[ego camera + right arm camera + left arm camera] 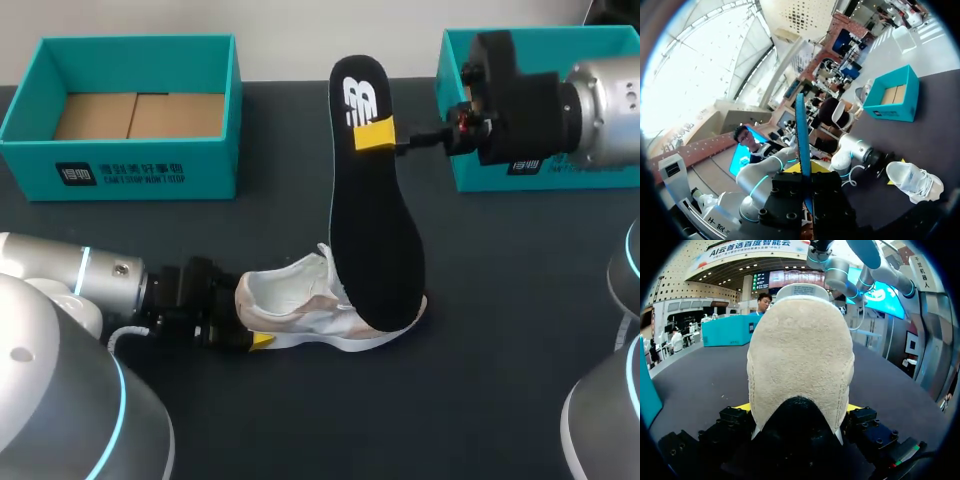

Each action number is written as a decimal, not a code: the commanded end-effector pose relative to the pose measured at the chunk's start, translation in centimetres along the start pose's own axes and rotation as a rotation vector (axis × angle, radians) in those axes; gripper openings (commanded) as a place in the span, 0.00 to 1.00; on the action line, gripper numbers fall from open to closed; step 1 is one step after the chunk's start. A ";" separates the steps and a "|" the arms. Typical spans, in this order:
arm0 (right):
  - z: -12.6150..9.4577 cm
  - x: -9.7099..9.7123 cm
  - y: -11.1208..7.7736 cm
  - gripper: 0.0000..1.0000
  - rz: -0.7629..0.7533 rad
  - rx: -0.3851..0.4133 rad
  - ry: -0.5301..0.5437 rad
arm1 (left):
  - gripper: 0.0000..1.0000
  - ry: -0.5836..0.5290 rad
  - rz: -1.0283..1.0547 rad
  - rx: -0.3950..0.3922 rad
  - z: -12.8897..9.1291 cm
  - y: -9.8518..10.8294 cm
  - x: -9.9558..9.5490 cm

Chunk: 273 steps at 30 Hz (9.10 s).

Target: Take the shoe out of the shoebox, open the shoe tongue, remove and reinsert the insole, then place the shoe into the shoebox

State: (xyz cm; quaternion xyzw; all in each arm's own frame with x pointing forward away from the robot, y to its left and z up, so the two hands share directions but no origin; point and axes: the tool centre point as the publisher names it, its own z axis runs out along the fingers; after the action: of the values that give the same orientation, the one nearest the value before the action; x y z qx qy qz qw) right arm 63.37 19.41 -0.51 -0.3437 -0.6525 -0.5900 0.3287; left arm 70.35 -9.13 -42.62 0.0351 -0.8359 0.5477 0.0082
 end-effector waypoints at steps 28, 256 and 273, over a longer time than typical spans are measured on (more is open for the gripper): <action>0.2 -0.5 1.0 0.00 -0.012 0.026 -0.006 | 0.36 -0.021 -0.006 -0.024 -0.3 0.0 0.2; 0.2 -0.5 1.0 0.00 -0.012 0.026 -0.006 | 1.00 1.173 1.051 -0.958 6.8 -9.9 -5.9; -1.1 -1.2 1.0 0.00 0.076 -0.063 -0.047 | 1.00 0.817 1.305 -0.622 1.4 -17.6 -9.9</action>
State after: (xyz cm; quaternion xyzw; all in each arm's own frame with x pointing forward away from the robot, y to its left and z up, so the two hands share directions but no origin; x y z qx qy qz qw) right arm 65.69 18.69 -0.48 -0.3691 -0.6446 -0.5850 0.3257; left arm 81.46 -20.48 -29.71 -0.6684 -0.7335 0.0639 0.1057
